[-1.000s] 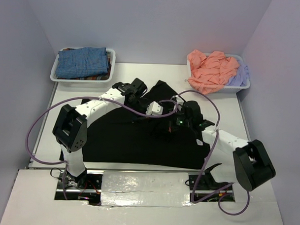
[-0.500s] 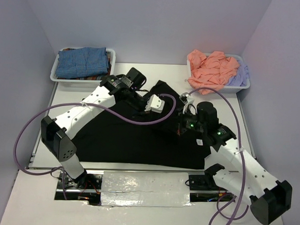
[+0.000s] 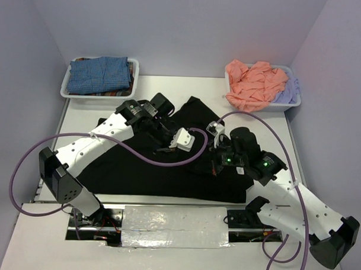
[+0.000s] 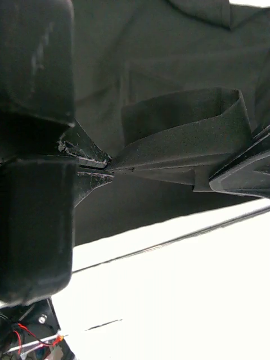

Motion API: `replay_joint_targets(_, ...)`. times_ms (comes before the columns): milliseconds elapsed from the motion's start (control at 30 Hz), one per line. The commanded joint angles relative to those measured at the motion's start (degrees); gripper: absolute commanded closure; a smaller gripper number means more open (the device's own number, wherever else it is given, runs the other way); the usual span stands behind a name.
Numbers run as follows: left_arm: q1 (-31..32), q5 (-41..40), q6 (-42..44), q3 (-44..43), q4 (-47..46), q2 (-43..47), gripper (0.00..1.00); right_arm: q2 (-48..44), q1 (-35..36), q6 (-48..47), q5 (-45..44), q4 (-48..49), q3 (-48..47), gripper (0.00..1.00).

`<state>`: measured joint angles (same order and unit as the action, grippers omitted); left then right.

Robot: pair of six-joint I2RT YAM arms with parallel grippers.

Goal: Fold and stack the long sleeve shirts
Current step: Fold the shirt

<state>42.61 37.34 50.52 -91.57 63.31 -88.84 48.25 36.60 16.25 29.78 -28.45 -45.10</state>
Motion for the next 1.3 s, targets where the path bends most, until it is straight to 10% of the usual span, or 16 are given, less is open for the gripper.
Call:
replay_joint_targets(0,-0.86,-2.36,-1.30,2.62,4.29,2.00,1.00,-1.14,0.14,-1.40,-1.83,-12.68,-0.70,1.00)
replay_joint_targets(67,-0.86,-2.19,-2.00,4.46,2.71,1.48,1.00,-2.10,0.14,0.17,-2.01,-11.64,1.06,0.98)
replay_joint_targets(200,-0.77,-1.31,-3.85,6.05,-2.56,-2.29,1.00,-2.11,0.14,3.86,-0.69,-5.33,7.20,0.41)
replay_joint_targets(367,-0.77,-4.03,-5.17,5.00,-8.63,-10.64,1.00,-2.72,-1.00,9.48,-12.68,-3.54,9.33,0.10)
replay_joint_targets(633,-0.77,-7.37,-1.23,4.20,-15.58,-16.11,1.00,-2.28,-7.77,15.56,-11.77,7.42,12.84,0.17)
replay_joint_targets(867,-0.07,-12.29,-1.83,7.90,-25.15,-16.19,1.00,3.07,-11.02,20.74,-12.99,18.23,16.45,0.43)
replay_joint_targets(1267,0.02,-14.49,-1.57,11.50,-28.33,-17.07,1.00,23.28,-11.99,24.00,-12.02,36.60,17.68,0.21)
